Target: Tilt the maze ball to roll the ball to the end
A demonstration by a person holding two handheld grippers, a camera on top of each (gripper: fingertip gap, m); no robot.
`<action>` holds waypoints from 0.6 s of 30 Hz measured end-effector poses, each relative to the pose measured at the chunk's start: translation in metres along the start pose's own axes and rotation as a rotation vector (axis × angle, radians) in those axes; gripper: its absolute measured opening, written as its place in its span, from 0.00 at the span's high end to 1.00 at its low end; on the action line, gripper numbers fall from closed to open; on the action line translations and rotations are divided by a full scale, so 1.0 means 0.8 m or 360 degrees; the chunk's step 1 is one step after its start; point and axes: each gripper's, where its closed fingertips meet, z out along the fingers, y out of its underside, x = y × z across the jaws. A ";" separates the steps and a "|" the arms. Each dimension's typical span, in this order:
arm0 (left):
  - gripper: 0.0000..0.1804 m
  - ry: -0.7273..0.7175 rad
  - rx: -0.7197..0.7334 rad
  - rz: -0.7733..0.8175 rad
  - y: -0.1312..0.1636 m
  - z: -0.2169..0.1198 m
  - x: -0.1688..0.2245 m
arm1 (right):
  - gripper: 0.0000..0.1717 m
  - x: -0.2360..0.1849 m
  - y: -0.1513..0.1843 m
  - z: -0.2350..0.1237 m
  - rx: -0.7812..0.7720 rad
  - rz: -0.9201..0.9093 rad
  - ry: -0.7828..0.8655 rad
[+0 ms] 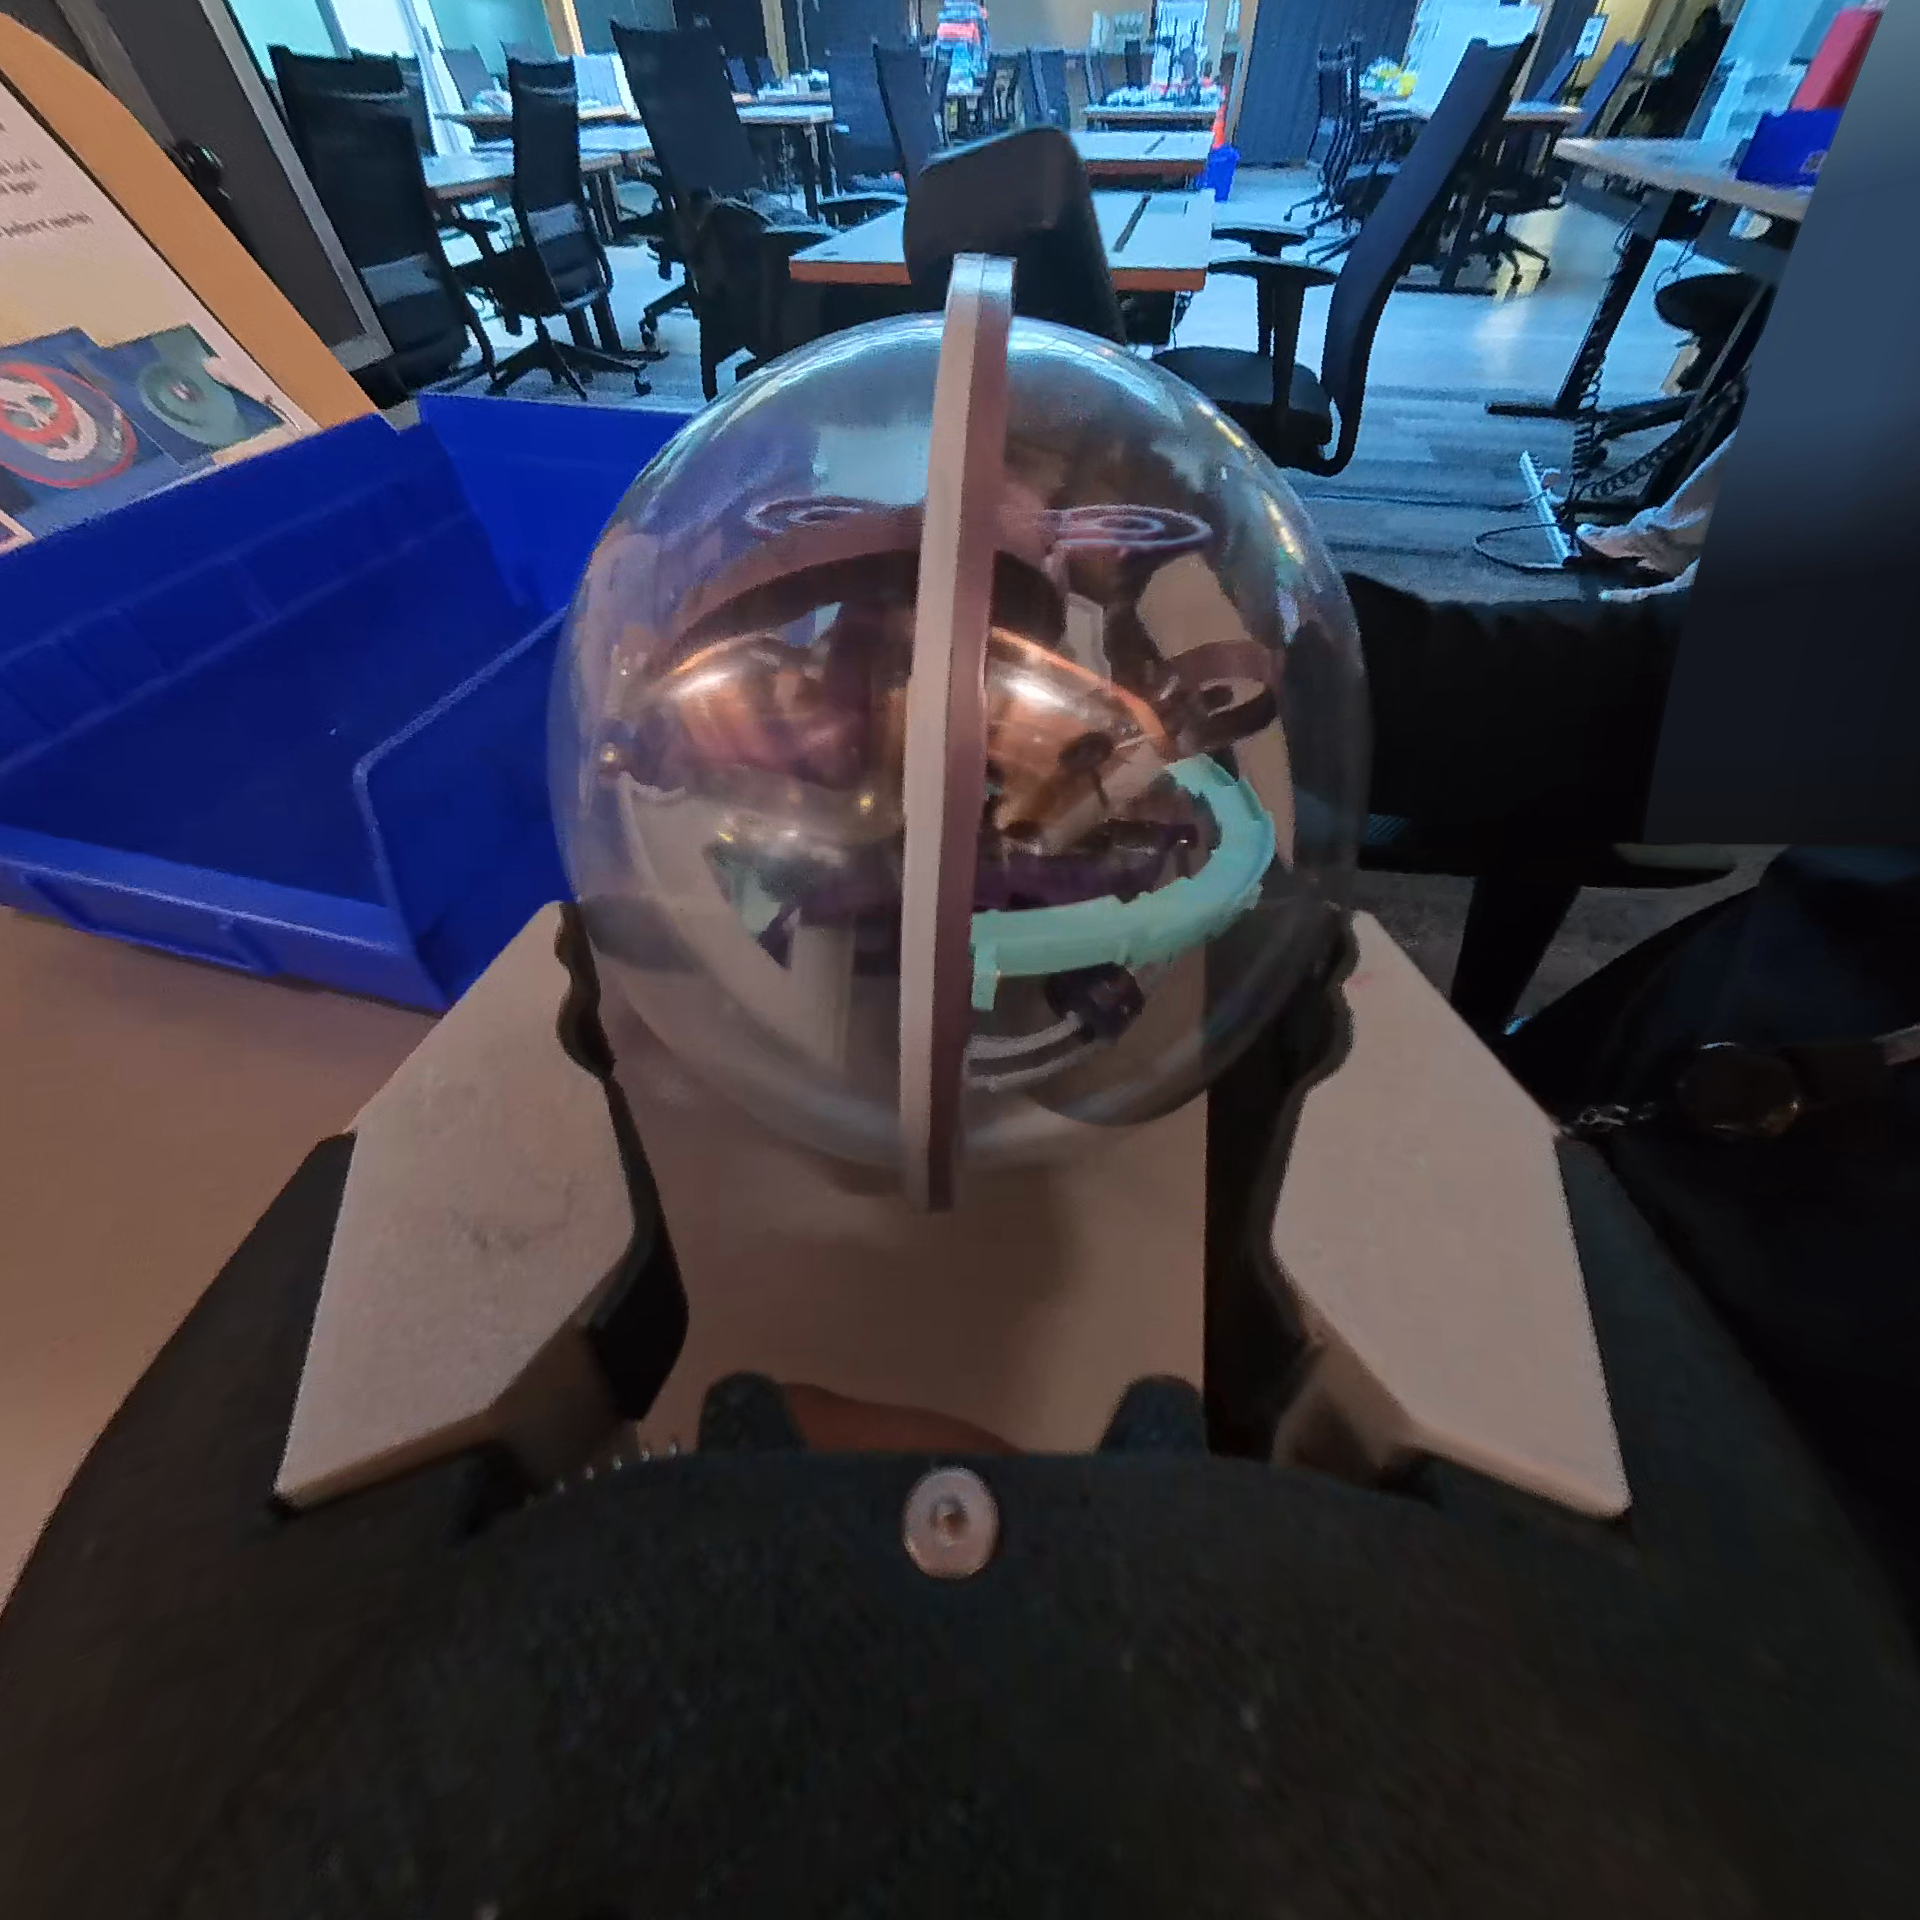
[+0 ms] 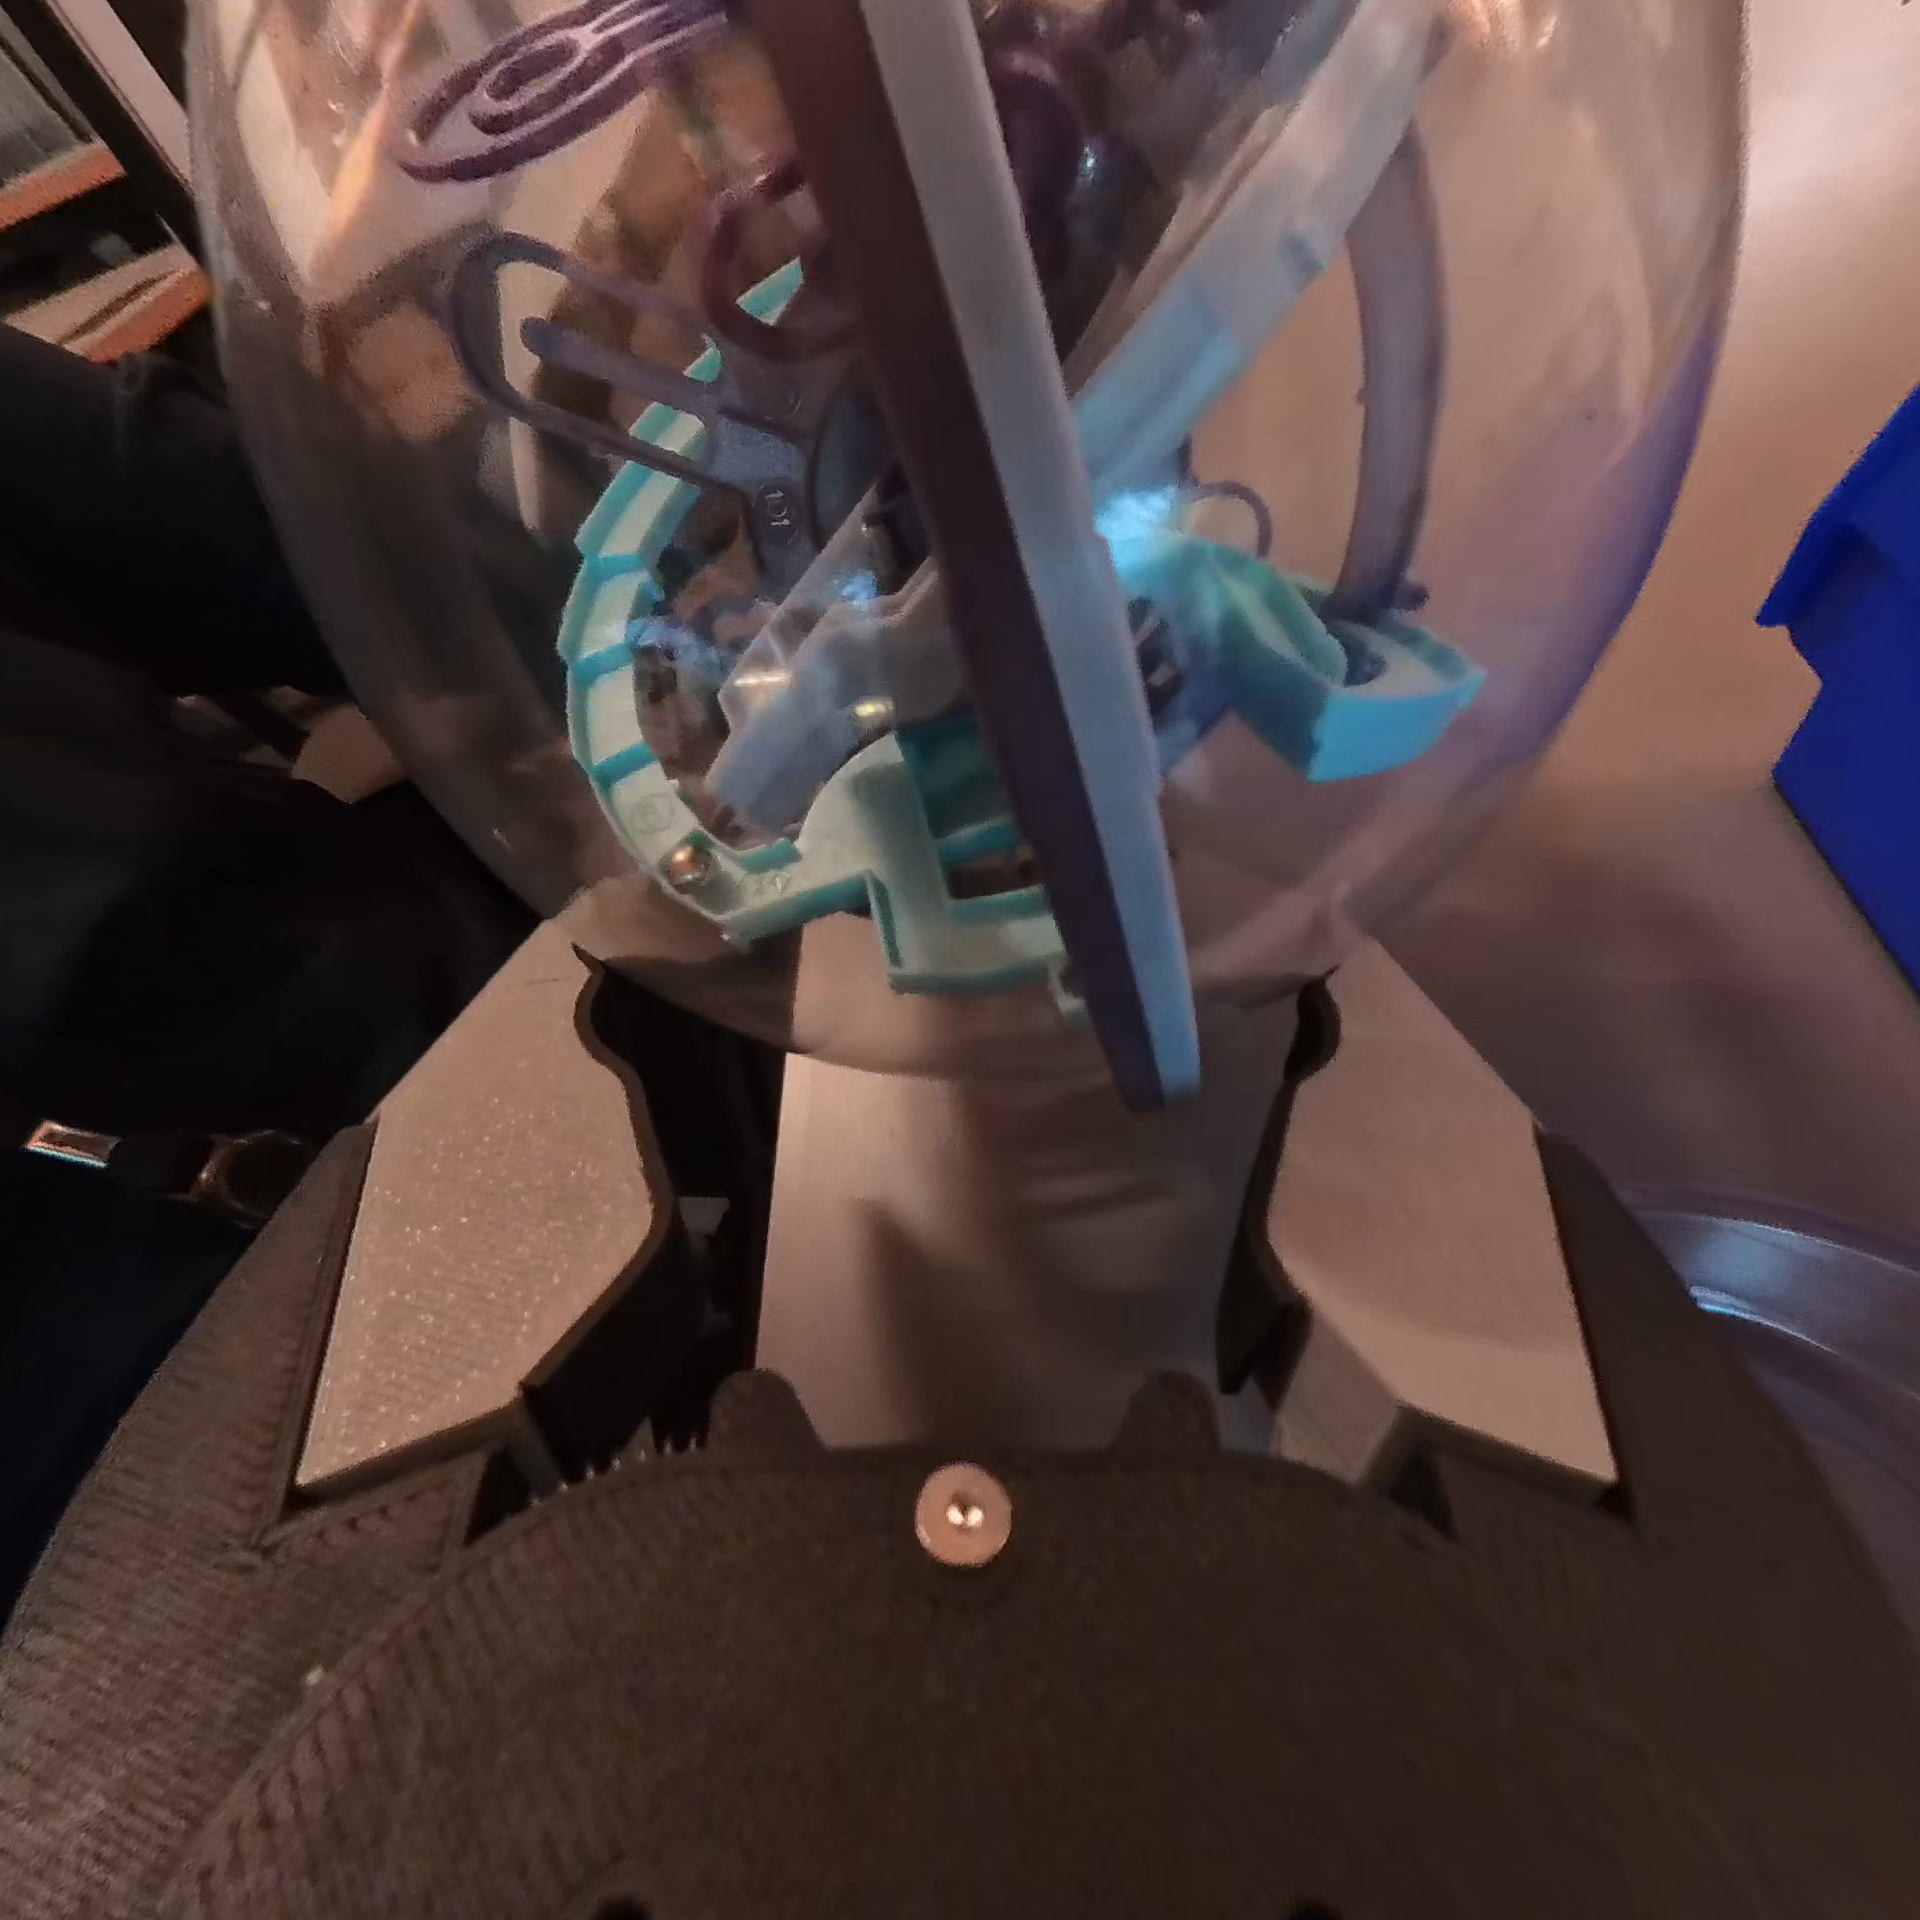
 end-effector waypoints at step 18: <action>0.26 -0.0007 0.0027 0.0024 -0.012 -0.005 0.006 | 0.26 -0.008 -0.003 0.005 0.0008 -0.0007 -0.0039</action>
